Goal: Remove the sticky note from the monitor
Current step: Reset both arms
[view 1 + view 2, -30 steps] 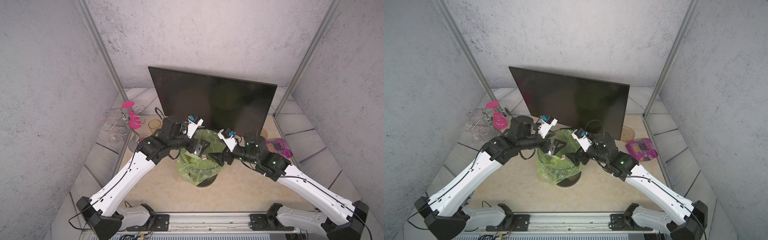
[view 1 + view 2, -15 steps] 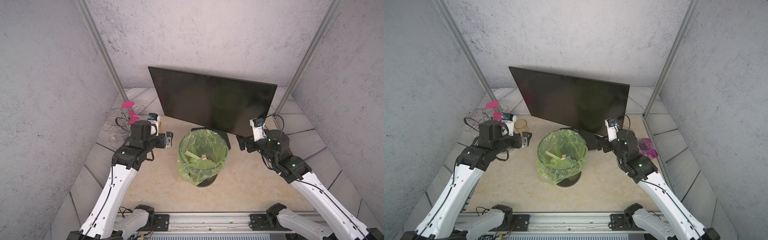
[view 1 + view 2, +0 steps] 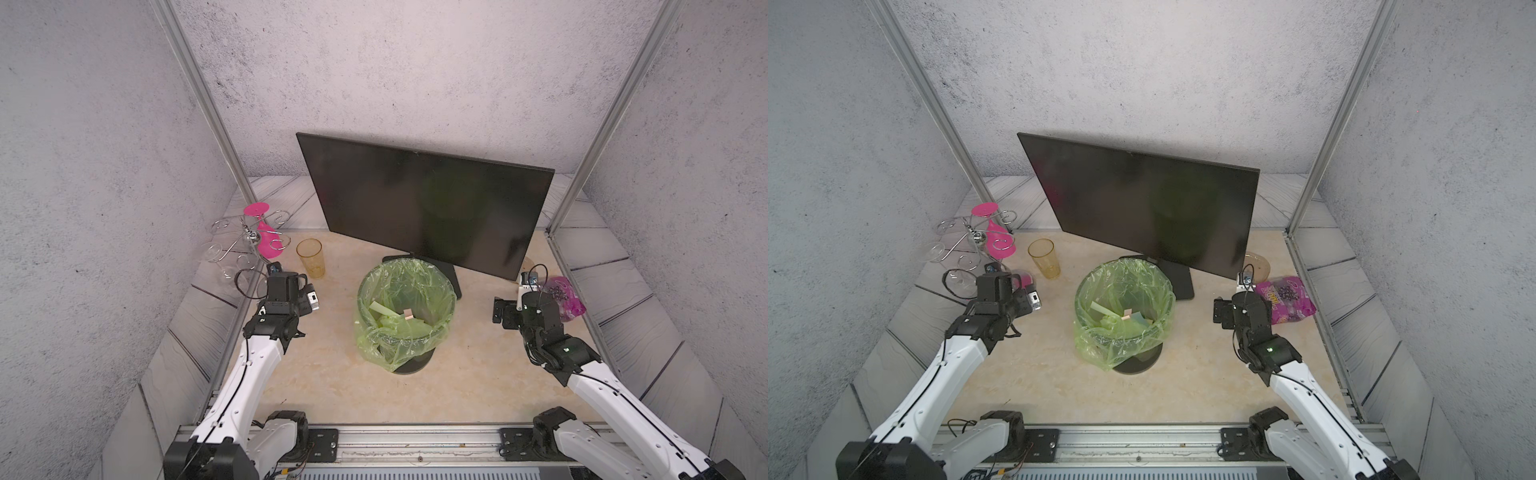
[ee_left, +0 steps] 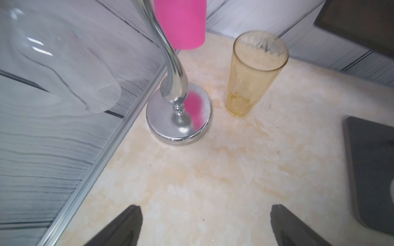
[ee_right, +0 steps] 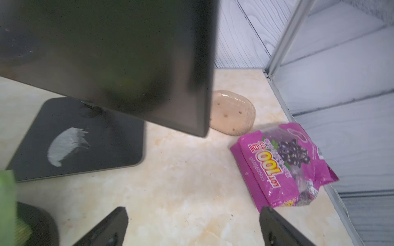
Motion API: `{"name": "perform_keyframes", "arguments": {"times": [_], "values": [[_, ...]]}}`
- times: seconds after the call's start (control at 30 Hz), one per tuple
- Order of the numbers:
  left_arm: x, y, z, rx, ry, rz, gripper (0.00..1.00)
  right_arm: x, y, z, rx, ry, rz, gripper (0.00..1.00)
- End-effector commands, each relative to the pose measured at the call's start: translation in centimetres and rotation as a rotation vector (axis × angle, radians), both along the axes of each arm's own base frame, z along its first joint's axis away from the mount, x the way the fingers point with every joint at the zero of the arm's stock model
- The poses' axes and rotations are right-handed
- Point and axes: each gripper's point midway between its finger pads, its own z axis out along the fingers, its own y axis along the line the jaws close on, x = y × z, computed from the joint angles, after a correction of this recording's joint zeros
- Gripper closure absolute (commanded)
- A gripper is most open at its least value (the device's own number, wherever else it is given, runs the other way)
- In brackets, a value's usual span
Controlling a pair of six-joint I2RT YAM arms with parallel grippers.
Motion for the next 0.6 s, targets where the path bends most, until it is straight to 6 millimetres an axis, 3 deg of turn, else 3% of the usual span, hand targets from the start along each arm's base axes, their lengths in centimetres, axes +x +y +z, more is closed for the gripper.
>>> {"name": "perform_keyframes", "arguments": {"times": [0.0, 0.07, 0.23, 0.37, 0.47, 0.57], "values": [[1.7, 0.8, -0.3, 0.039, -0.081, 0.030, 0.00, 0.4, -2.3, -0.9, 0.051, -0.093, -0.137, 0.01], [2.0, 0.8, -1.1, 0.064, -0.107, 0.012, 0.00, 0.5, -3.6, -2.1, 0.063, -0.125, -0.188, 0.01], [2.8, 0.8, -3.3, 0.152, -0.159, -0.053, 0.00, 2.1, -5.1, -1.5, -0.013, -0.193, -0.162, 0.01], [3.7, 1.1, -4.2, 0.172, -0.187, -0.053, 0.00, 3.4, -6.8, -4.2, -0.017, -0.245, -0.171, 0.01], [4.8, 0.9, -4.5, 0.194, -0.220, -0.074, 0.00, 5.4, -7.2, -4.9, -0.078, -0.282, -0.158, 0.01], [5.2, 1.0, -4.4, 0.201, -0.235, -0.068, 0.00, 6.7, -7.1, -6.5, -0.024, -0.257, -0.116, 0.01]]}}
